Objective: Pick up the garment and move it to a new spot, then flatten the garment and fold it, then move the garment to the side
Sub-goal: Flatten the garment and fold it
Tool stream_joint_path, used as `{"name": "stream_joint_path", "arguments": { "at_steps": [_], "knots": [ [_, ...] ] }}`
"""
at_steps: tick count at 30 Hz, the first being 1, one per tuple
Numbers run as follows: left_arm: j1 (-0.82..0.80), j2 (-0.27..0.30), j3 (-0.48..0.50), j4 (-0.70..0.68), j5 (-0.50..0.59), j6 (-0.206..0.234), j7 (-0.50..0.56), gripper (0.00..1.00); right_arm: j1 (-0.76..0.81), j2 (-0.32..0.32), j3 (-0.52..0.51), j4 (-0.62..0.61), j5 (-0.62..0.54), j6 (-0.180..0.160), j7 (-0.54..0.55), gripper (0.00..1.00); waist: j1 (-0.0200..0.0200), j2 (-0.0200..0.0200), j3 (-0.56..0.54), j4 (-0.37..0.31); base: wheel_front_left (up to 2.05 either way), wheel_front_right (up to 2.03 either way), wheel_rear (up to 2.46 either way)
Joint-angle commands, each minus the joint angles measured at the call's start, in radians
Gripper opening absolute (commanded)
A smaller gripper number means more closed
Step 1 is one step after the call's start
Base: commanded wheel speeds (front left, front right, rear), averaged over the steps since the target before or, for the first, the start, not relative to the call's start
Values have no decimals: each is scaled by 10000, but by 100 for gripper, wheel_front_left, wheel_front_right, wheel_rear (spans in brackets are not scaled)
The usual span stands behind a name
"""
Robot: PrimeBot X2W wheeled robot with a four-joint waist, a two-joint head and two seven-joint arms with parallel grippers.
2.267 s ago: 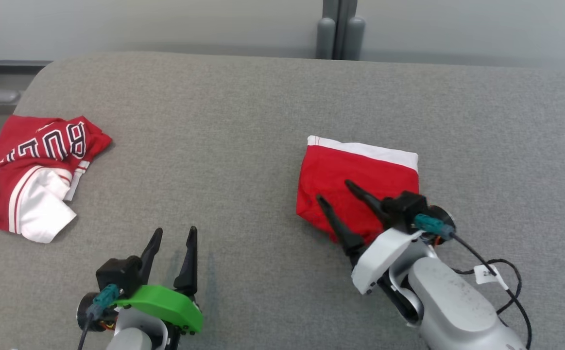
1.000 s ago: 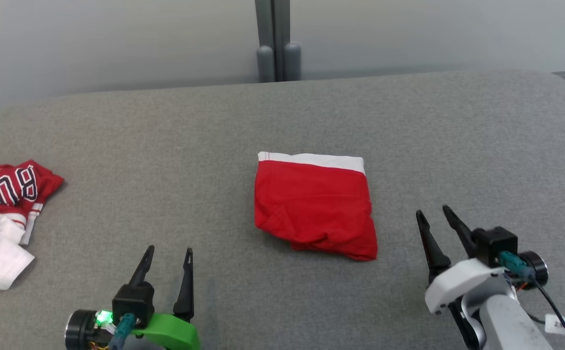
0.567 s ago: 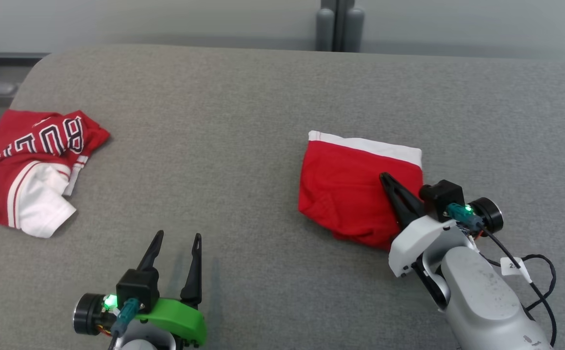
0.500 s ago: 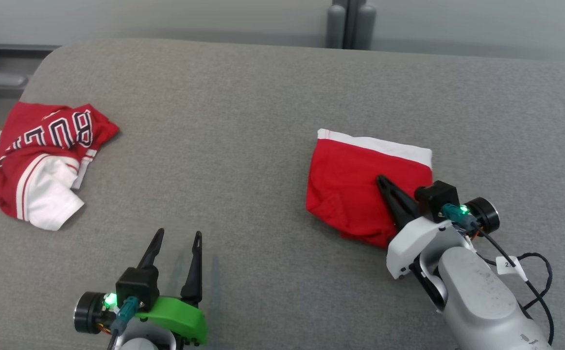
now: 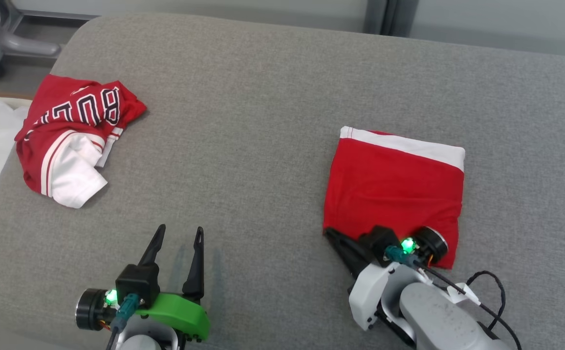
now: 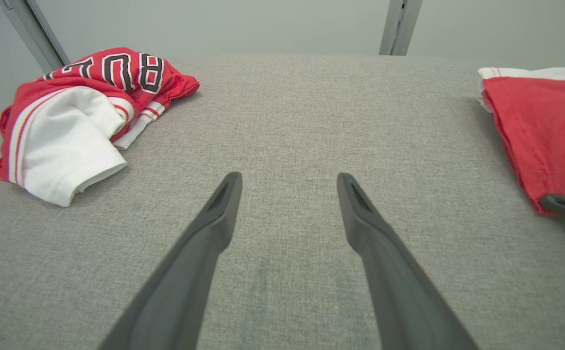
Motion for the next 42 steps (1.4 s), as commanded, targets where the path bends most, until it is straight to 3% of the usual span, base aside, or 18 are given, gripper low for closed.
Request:
{"name": "stream_joint_path", "arguments": {
  "at_steps": [1,8,12,16,21,22,31,42],
  "knots": [
    [-178,3,37,-21,-71,18,-3,100,97,-66,243,92,302,-15,-1,0,0,0,-109,-147,0,0,0],
    [-112,8,233,-141,106,32,-2,100,-74,-59,542,-752,1090,-15,-2,0,0,0,-387,-754,0,0,0],
    [20,10,442,-207,271,50,-2,100,302,-68,-431,-1958,984,-15,-2,0,0,0,-646,-1217,0,0,0],
    [170,10,583,-216,401,65,-1,100,818,-65,-2115,-2910,592,-15,-1,4,0,0,-919,-1706,0,0,0],
    [343,10,735,-187,595,38,-2,100,1536,-56,-4315,-3344,286,-15,-1,58,0,0,-1191,-2336,0,0,0],
    [379,12,765,-187,610,39,-2,100,1694,-52,-4694,-3320,212,-15,-2,100,0,0,-1231,-2447,0,0,0],
    [733,10,896,-186,843,23,-2,100,2701,-48,-6516,-2966,-486,-15,-1,100,0,0,-1468,-3087,0,0,0],
    [1247,11,794,-493,983,185,-2,100,3495,-52,-6388,-2611,-355,-15,-2,100,0,0,-1679,-3157,0,0,0]
  ]
}}
